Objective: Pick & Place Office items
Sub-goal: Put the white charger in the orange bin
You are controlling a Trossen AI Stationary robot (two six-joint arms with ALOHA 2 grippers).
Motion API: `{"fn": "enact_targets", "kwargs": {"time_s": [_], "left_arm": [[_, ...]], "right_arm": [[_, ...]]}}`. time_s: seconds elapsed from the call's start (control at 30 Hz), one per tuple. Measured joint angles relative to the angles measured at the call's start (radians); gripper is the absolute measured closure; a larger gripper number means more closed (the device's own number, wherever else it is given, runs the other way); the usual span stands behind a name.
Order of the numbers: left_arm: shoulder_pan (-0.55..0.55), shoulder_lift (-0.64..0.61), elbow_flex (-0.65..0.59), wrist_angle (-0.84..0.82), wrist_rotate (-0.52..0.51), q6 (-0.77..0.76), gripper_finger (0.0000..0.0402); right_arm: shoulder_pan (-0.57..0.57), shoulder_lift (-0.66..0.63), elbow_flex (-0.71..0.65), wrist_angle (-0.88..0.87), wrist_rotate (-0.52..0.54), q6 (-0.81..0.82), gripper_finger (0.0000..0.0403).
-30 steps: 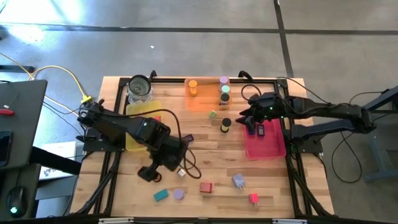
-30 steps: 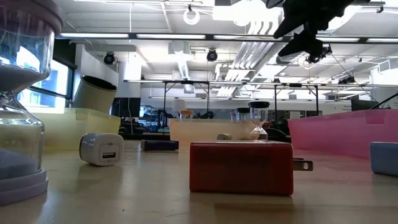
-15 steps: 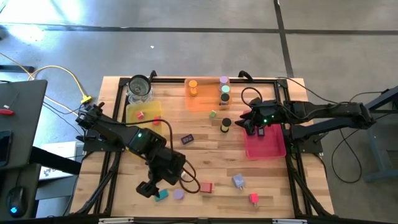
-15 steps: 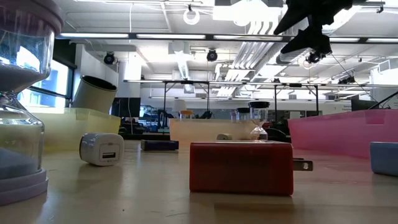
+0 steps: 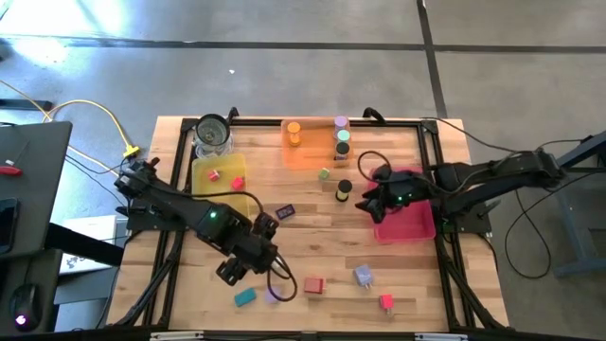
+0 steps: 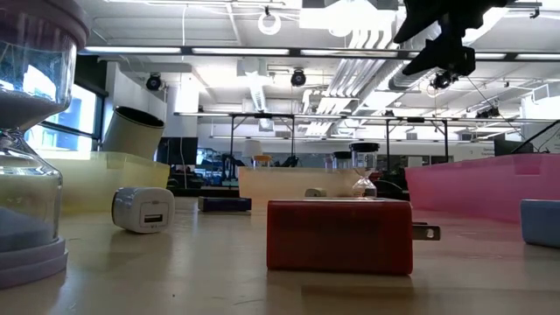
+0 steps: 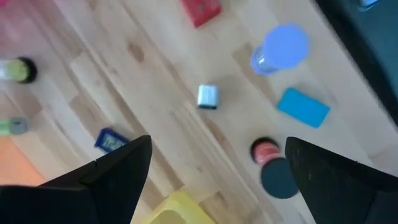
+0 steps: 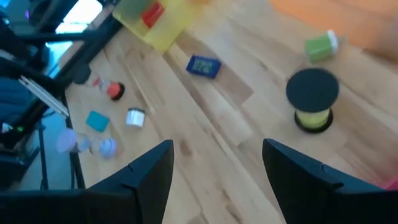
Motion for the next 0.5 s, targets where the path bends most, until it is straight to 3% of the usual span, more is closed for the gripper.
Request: {"fn": "enact_targets", "kwargs": {"time_s": [0.2,0.5], "left_arm": [[0.033,0.019,-0.078,0.02,-0.001,0.002,0.0041],[0.076,0.017,-0.239,0.272,0.005,0.044,0.0041]], "right_arm": [[0.06,0.059,0.0,0.012,0.0,0.057,0.0168],[0.137,0.117,0.0,0.046,0.0,0.065,0.0168]]}}
